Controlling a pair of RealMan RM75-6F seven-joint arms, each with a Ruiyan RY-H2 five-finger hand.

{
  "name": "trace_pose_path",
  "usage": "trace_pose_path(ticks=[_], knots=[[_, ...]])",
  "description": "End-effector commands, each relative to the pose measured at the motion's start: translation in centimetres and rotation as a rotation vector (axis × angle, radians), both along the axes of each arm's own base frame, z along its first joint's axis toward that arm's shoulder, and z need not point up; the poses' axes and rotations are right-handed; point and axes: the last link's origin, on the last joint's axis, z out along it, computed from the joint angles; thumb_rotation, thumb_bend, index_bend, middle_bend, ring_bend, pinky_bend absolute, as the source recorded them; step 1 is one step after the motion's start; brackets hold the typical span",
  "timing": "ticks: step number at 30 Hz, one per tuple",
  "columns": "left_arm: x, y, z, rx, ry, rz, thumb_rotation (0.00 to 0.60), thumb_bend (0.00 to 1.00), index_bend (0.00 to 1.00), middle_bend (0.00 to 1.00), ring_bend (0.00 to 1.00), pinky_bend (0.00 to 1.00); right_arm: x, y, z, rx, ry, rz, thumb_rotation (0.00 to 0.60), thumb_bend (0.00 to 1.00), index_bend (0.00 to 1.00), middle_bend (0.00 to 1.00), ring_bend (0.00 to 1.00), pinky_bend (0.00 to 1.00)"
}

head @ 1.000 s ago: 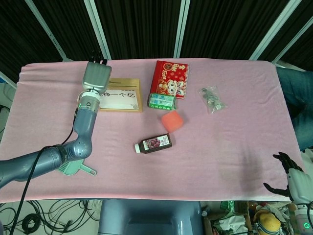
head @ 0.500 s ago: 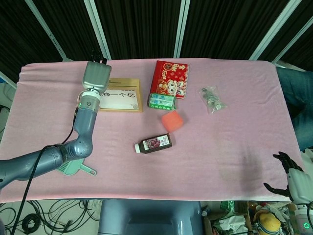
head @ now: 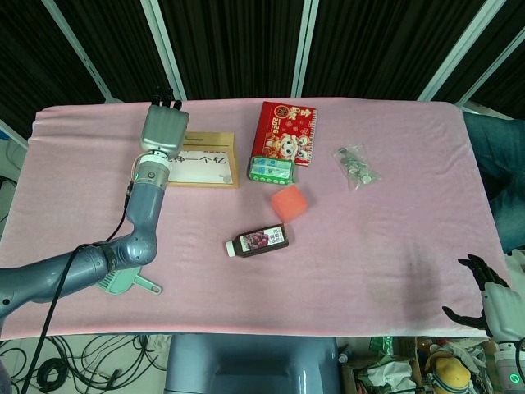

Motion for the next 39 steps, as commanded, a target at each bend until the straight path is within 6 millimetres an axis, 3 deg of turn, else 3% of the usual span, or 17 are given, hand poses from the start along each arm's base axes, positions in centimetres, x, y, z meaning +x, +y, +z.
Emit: trace_pose_path(ticks=[1,7,12,15,22,27,34,39], knots=[[-0.1,0.0,0.0,0.002,0.004,0.003,0.6,0.49,0.63,0.22,0.0,0.0,0.0,0.0,0.0,0.001,0.0,0.0,0.6,0.08,0.19,0.08,0.14,0.2],[-0.1,0.0,-0.2,0.0,0.011,0.004,0.6,0.49,0.56,0.22,0.0,0.0,0.0,0.0,0.0,0.0,-0.001,-0.001,0.6,0.08,0.19,0.08,0.14,0.2],[-0.2,-0.1,-0.3,-0.012,0.017,0.006,0.6,0.48,0.33,0.19,0.0,0.0,0.0,0.0,0.0,0.0,-0.003,-0.002,0.6,0.08,0.19,0.08,0.14,0.2],[-0.2,-0.1,-0.4,-0.021,0.018,0.006,0.6,0.48,0.25,0.19,0.0,0.0,0.0,0.0,0.0,0.001,-0.004,-0.003,0.6,0.08,0.19,0.08,0.14,0.2],[0.6,-0.4,0.2,-0.023,-0.007,-0.007,0.6,0.48,0.22,0.18,0.0,0.0,0.0,-0.1,0.0,0.002,-0.005,-0.002,0.6,0.08,0.19,0.08,0.14,0.2],[1.8,-1.2,2.0,0.006,-0.054,-0.052,0.6,0.48,0.2,0.15,0.0,0.0,-0.1,-0.1,0.0,0.0,-0.002,-0.002,0.6,0.07,0.19,0.08,0.14,0.2],[1.0,-4.8,5.7,0.046,-0.075,-0.113,0.6,0.46,0.17,0.12,0.0,0.0,-0.2,-0.3,0.2,-0.008,0.021,-0.001,0.6,0.08,0.19,0.08,0.14,0.2],[-3.5,-9.4,8.3,0.056,-0.129,-0.073,0.6,0.39,0.1,0.05,0.0,0.01,-0.1,-0.5,0.5,-0.024,0.092,0.046,0.6,0.07,0.19,0.05,0.13,0.2]])
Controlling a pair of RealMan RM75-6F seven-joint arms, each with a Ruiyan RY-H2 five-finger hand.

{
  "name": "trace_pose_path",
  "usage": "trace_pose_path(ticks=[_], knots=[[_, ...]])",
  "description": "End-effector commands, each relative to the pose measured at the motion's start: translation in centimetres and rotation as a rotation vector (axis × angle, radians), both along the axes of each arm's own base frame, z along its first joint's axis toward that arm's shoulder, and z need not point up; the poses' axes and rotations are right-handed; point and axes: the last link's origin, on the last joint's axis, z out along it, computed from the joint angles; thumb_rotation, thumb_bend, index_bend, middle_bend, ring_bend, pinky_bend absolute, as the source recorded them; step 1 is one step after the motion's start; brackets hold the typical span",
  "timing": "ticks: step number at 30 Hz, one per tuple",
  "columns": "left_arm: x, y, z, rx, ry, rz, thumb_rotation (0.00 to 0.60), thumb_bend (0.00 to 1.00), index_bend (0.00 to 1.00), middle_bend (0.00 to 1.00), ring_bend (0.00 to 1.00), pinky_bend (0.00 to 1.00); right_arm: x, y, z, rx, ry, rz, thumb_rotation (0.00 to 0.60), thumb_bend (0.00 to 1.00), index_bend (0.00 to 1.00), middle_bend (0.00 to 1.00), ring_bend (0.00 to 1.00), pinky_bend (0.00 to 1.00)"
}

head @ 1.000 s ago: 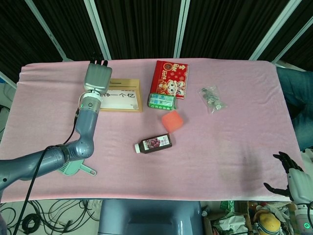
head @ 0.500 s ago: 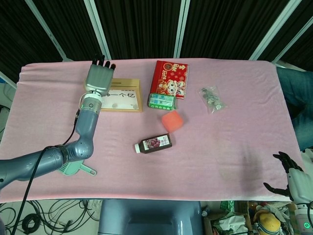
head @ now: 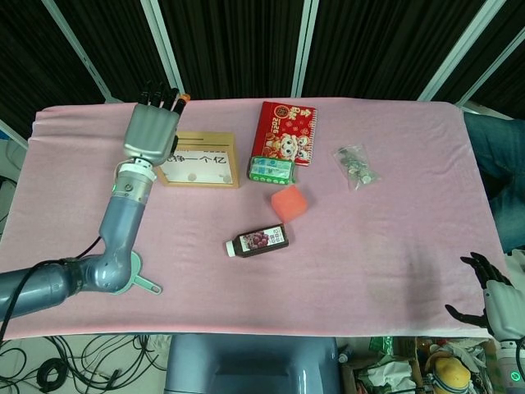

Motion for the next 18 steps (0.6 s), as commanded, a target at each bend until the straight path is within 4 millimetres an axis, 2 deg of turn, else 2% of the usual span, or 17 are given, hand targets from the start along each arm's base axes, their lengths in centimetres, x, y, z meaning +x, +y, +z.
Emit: trace_pose_path(ticks=[1,7,10,15,18], knots=[[-5.0,-4.8,3.4,0.029,-0.053,0.046,0.6,0.39,0.09,0.04,0.0,0.01,0.2,-0.2,0.3,-0.025,0.052,0.043,0.6,0.07,0.18,0.04,0.13,0.2],[-11.9,-11.5,5.7,0.033,-0.143,0.127,0.6,0.37,0.01,0.03,0.0,0.02,0.6,-0.4,0.6,-0.08,0.126,0.121,0.6,0.07,0.15,0.02,0.11,0.2],[-15.4,-14.3,6.2,0.039,-0.19,0.16,0.6,0.37,0.0,0.02,0.0,0.02,0.6,-0.4,0.6,-0.088,0.147,0.143,0.6,0.07,0.09,0.0,0.1,0.2],[-20.2,-18.0,5.7,0.018,-0.251,0.205,0.6,0.37,0.0,0.02,0.0,0.01,0.8,-0.4,0.7,-0.101,0.178,0.182,0.6,0.07,0.07,0.0,0.1,0.2],[-22.2,-19.4,5.1,0.002,-0.267,0.209,0.6,0.37,0.0,0.02,0.0,0.01,1.0,-0.3,0.7,-0.105,0.182,0.2,0.6,0.07,0.07,0.0,0.1,0.2]])
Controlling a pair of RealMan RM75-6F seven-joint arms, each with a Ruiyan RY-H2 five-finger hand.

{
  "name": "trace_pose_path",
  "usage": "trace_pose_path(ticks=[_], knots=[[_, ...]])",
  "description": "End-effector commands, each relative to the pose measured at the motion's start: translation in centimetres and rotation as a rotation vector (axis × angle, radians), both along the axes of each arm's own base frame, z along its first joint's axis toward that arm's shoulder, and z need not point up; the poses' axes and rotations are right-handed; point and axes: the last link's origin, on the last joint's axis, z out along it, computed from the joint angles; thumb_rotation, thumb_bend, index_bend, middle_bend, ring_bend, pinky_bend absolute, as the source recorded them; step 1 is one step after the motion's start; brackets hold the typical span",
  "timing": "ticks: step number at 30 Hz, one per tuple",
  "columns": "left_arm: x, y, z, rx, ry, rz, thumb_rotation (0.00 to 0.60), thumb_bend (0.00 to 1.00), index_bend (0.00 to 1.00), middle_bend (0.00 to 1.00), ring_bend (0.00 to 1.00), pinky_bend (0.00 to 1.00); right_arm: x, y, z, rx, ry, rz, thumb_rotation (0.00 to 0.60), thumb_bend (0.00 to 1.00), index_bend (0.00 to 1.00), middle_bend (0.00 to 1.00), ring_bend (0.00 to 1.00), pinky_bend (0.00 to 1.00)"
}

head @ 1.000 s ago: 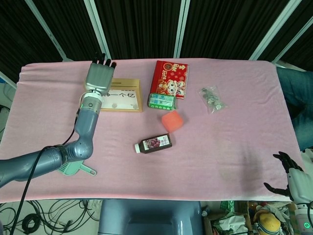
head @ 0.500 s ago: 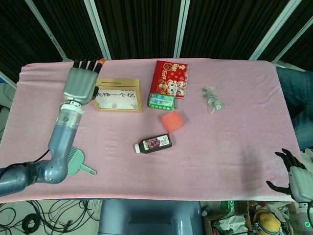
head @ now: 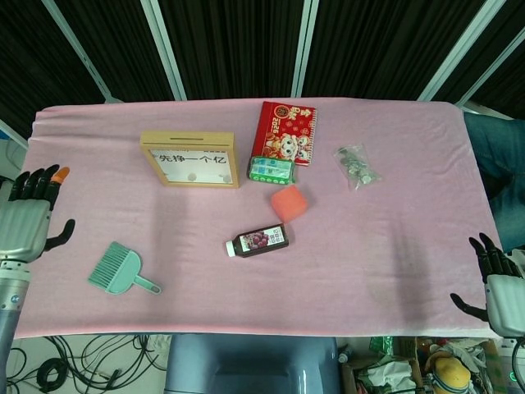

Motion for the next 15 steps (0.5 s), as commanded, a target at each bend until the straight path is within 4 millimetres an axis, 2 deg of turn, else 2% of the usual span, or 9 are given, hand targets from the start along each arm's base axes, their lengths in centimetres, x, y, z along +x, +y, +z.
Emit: trace_pose_path(ticks=[1,8,15], knots=[[-3.2,-2.4,-0.3,-0.005,-0.016,0.01,0.6,0.37,0.0,0.02,0.0,0.01,0.2,0.1,0.0,-0.004,0.005,0.019,0.6,0.07,0.07,0.0,0.1,0.2],[-5.0,-4.3,-1.2,-0.025,-0.111,-0.05,0.6,0.37,0.0,0.02,0.0,0.01,0.4,0.3,-0.2,-0.006,0.014,0.042,0.6,0.07,0.07,0.0,0.1,0.2],[-5.5,-5.6,-0.4,0.001,-0.131,-0.089,0.6,0.37,0.0,0.01,0.0,0.01,0.3,0.1,-0.3,-0.005,0.009,0.032,0.6,0.07,0.07,0.0,0.1,0.2]])
